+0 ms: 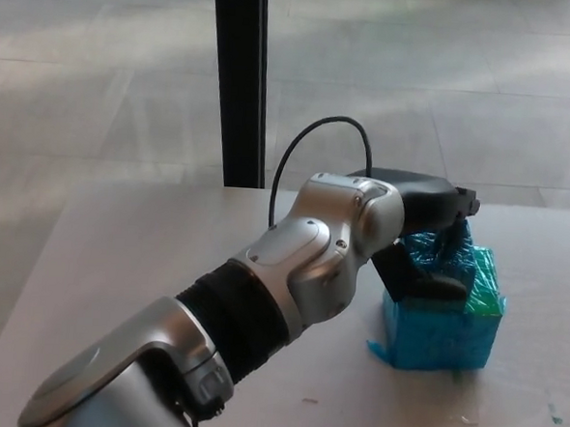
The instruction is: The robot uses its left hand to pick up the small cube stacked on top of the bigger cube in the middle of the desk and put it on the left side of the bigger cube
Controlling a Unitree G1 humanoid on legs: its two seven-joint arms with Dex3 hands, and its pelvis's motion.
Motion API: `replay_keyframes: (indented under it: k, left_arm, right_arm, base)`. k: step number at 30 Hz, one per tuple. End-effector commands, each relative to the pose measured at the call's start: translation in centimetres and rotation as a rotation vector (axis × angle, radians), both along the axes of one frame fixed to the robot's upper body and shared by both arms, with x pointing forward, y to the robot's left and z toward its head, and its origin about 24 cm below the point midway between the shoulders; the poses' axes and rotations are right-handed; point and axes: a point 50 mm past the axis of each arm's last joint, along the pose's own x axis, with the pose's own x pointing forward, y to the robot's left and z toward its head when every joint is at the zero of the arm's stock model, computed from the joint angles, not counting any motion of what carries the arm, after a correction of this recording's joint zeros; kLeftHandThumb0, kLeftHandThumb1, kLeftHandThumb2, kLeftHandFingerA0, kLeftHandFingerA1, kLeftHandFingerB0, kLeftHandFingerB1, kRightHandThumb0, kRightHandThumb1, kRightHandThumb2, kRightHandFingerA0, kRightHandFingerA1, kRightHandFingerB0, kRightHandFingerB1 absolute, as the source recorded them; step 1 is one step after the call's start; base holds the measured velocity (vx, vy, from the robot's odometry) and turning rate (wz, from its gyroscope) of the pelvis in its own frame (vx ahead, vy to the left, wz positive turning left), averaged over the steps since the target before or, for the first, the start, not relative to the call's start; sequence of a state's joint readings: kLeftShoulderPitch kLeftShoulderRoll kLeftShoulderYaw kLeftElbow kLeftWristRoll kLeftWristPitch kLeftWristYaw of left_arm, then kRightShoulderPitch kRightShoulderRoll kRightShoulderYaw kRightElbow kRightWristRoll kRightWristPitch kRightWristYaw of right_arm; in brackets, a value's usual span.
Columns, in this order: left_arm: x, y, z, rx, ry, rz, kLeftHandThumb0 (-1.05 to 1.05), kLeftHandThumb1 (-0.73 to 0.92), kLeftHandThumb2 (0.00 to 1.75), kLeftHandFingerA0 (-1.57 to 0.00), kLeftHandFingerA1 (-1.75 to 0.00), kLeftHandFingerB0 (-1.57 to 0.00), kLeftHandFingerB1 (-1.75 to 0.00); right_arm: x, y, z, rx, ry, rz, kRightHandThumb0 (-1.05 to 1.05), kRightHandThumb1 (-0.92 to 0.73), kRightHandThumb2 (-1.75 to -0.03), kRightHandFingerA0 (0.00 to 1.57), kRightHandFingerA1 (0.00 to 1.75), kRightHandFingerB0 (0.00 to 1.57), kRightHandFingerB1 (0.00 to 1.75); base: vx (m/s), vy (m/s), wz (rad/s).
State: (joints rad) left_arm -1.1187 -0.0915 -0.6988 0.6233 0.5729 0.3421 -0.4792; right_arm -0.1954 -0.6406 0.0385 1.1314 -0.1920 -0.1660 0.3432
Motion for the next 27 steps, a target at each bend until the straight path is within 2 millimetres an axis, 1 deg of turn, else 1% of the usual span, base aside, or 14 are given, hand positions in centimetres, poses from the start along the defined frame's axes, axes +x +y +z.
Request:
replay_keyframes:
  k: [1, 2, 3, 4, 5, 8, 11, 12, 13, 15, 20, 24, 25, 27]
  left_arm:
    - [-0.1, -0.1, -1.0, 0.042, -0.041, -0.017, -0.74, 0.55, 0.57, -0.38, -0.75, -0.01, -0.38]
    - [-0.1, -0.1, -1.2, 0.066, -0.046, -0.027, -0.64, 0.42, 0.77, -0.62, -0.89, -0.04, -0.43]
    - [-0.1, 0.1, -1.5, 0.086, -0.046, -0.029, -0.35, 0.36, 0.92, -0.66, -0.85, 0.0, -0.51]
    - [-0.2, 0.2, -1.7, 0.097, -0.048, -0.033, -0.48, 0.4, 0.69, -0.79, -1.02, -0.1, -0.44]
    - [-0.3, 0.3, -2.0, 0.109, -0.047, -0.041, -0.32, 0.5, 0.56, -0.76, -1.23, -0.18, -0.37]
    - [-0.4, 0.5, -2.4, 0.147, -0.041, -0.046, -0.16, 0.6, 0.61, -0.65, -1.49, -0.22, -0.37]
    - [-0.5, 0.7, -3.1, 0.202, -0.067, -0.065, -0.13, 0.64, 0.63, -0.59, -1.36, -0.34, -0.35]
    - [-0.6, 0.7, -3.4, 0.21, -0.085, -0.076, -0.16, 0.6, 0.68, -0.58, -0.85, -0.53, -0.51]
    - [-0.7, 0.7, -3.6, 0.229, -0.094, -0.084, -0.2, 0.61, 0.65, -0.59, -1.05, -0.62, -0.69]
    - [-0.8, 0.7, -3.8, 0.256, -0.146, -0.102, -0.23, 0.59, 0.62, -0.69, -1.11, -0.71, -0.8]
    - [-0.9, 1.1, -4.2, 0.218, -0.251, -0.145, -0.26, 0.69, 0.66, -0.69, -1.41, -0.67, -1.02]
    - [-0.9, 1.4, -4.4, 0.163, -0.295, -0.157, -0.27, 0.71, 0.69, -0.75, -1.41, -0.71, -1.02]
    - [-0.8, 1.4, -4.4, 0.159, -0.297, -0.158, -0.27, 0.74, 0.66, -0.7, -1.2, -0.68, -0.86]
    - [-0.7, 1.5, -4.3, 0.164, -0.301, -0.162, -0.28, 0.74, 0.64, -0.72, -1.17, -0.68, -0.82]
  right_arm:
    - [1.1, -0.9, 1.8, -0.014, -0.076, -0.012, -0.49, -0.2, -0.93, 0.9, 0.97, 0.72, 0.75]
    - [1.0, -0.9, 1.8, -0.014, -0.084, -0.009, -0.5, -0.22, -0.96, 0.9, 0.95, 0.71, 0.78]
    - [1.0, -1.0, 1.9, -0.019, -0.087, -0.005, -0.51, -0.23, -0.96, 0.9, 0.94, 0.72, 0.77]
    - [1.1, -1.0, 2.0, -0.029, -0.091, 0.002, -0.5, -0.22, -0.96, 0.93, 0.95, 0.73, 0.78]
    - [1.2, -1.0, 2.1, -0.033, -0.087, -0.001, -0.47, -0.2, -0.97, 0.92, 0.95, 0.73, 0.78]
    - [1.2, -1.0, 2.1, -0.013, -0.091, -0.011, -0.45, -0.19, -0.99, 0.94, 0.97, 0.74, 0.76]
    - [1.4, -0.9, 2.0, -0.026, -0.08, 0.002, -0.44, -0.21, -1.01, 0.92, 0.95, 0.73, 0.75]
    - [1.5, -0.8, 2.0, -0.029, -0.075, 0.008, -0.4, -0.19, -1.03, 0.92, 0.96, 0.71, 0.75]
    - [1.5, -0.8, 2.0, -0.03, -0.072, 0.008, -0.39, -0.18, -1.05, 0.9, 0.96, 0.71, 0.75]
    - [1.6, -0.8, 2.1, -0.029, -0.08, 0.004, -0.33, -0.13, -1.1, 0.93, 0.96, 0.73, 0.75]
    - [1.7, -0.8, 2.1, -0.033, -0.084, -0.004, -0.27, -0.11, -1.21, 0.91, 0.96, 0.74, 0.74]
    - [1.7, -0.8, 2.2, -0.016, -0.1, -0.018, -0.27, -0.09, -1.26, 0.94, 0.96, 0.77, 0.74]
    - [1.7, -0.8, 2.2, -0.022, -0.099, -0.012, -0.27, -0.08, -1.27, 0.94, 0.95, 0.76, 0.74]
    - [1.8, -0.8, 2.2, -0.023, -0.094, -0.013, -0.28, -0.09, -1.26, 0.93, 0.95, 0.77, 0.74]
  base:
    - [0.0, 0.0, 0.0]
    - [0.0, 0.0, 0.0]
    - [0.0, 0.0, 0.0]
    - [0.0, 0.0, 0.0]
    - [0.0, 0.0, 0.0]
    - [0.0, 0.0, 0.0]
    - [0.0, 0.0, 0.0]
    - [0.0, 0.0, 0.0]
    - [0.0, 0.0, 0.0]
    - [0.0, 0.0, 0.0]
    - [0.0, 0.0, 0.0]
    - [0.0, 0.0, 0.0]
    - [0.0, 0.0, 0.0]
    - [0.0, 0.0, 0.0]
